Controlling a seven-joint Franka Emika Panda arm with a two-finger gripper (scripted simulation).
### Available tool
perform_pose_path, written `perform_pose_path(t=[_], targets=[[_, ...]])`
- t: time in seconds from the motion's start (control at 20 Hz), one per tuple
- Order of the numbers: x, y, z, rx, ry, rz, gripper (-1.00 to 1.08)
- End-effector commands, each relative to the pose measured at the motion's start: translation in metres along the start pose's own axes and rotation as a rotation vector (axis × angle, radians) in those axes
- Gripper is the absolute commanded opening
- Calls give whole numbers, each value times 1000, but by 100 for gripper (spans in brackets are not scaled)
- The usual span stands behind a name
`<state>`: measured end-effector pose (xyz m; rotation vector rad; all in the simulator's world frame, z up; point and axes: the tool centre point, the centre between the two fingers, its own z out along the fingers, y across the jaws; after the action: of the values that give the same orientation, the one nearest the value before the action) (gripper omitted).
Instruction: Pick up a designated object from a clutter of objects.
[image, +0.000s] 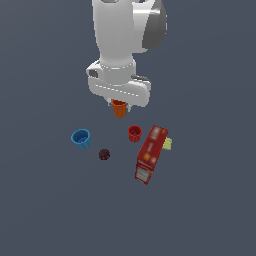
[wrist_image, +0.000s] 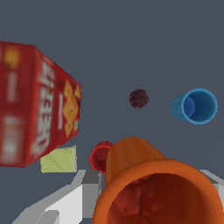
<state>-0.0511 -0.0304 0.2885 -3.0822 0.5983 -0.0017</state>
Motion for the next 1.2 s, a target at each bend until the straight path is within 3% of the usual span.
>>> perform_pose_path(t=[0.0,0.6,1.15], targets=[[9,5,-24,0,0,0,-100],[51,21,-119,-2,0,0,-100],[68,27,-153,-2,-1,0,-100]])
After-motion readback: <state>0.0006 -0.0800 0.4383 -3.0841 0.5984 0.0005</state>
